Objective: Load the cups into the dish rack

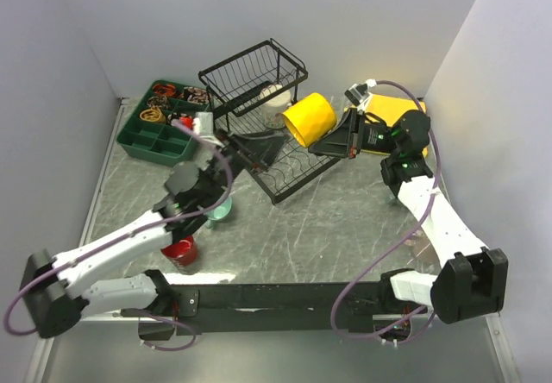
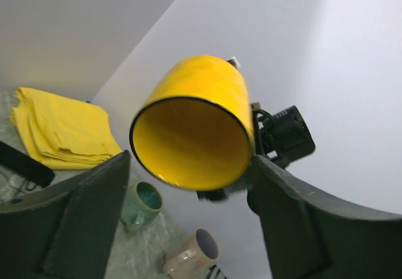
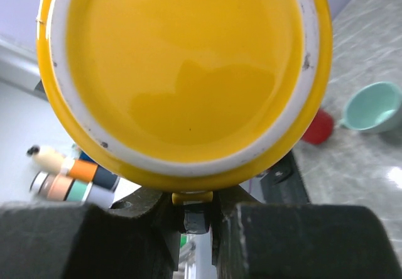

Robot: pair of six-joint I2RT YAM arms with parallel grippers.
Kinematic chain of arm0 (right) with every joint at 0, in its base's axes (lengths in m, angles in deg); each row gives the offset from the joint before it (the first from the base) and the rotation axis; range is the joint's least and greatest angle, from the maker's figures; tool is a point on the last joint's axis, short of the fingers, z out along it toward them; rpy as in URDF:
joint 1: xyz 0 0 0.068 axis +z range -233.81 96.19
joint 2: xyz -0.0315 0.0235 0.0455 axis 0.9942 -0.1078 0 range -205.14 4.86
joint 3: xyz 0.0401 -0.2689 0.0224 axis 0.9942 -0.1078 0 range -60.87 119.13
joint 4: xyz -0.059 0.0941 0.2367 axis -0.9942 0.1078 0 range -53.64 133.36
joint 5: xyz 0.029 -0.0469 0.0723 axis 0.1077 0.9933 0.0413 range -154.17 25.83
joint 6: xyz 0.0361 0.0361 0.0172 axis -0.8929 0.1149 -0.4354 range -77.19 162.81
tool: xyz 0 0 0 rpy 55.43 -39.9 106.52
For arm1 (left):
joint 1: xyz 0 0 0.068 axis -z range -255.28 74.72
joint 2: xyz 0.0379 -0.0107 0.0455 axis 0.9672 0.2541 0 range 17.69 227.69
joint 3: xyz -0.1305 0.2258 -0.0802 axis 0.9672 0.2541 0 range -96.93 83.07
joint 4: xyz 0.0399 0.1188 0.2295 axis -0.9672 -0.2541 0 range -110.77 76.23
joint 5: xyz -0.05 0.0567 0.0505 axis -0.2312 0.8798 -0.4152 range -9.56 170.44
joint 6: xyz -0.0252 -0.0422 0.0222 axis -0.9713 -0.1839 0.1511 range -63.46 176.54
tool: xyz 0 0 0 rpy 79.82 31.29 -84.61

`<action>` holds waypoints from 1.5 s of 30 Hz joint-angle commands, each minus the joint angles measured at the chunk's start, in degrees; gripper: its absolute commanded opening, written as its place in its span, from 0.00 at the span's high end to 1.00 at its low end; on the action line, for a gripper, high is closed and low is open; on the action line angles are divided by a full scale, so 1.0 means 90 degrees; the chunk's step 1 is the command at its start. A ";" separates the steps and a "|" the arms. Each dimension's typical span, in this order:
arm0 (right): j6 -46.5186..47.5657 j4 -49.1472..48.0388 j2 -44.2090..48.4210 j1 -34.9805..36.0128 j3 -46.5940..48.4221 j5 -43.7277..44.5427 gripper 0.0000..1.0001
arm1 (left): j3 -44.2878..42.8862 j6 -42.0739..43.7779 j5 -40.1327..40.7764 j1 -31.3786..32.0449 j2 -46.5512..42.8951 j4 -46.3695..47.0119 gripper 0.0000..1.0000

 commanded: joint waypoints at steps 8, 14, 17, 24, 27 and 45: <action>0.2387 0.1709 -0.0809 -0.0453 0.0510 0.0598 1.00 | 0.0887 0.0565 0.0877 0.0038 -0.2850 -0.3292 0.02; 0.3675 0.3024 -0.1697 -0.0551 0.1115 0.1328 1.00 | 0.1307 0.0360 0.1122 0.0038 -0.4199 -0.4825 0.00; 0.3939 0.3202 -0.2263 -0.0580 0.1291 0.1564 1.00 | 0.1405 0.0156 0.1219 0.0038 -0.4649 -0.5218 0.03; 0.5276 0.4169 -0.3300 -0.0580 0.2169 0.2617 1.00 | 0.1659 -0.0372 0.1678 0.0038 -0.5295 -0.6058 0.04; 0.5774 0.4491 -0.3720 -0.0522 0.2550 0.3096 1.00 | 0.1679 -0.0519 0.1863 0.0038 -0.5452 -0.6390 0.04; 0.6927 0.4795 -0.4756 0.0405 0.3391 0.5148 1.00 | 0.1845 -0.0783 0.2128 0.0038 -0.5804 -0.6859 0.04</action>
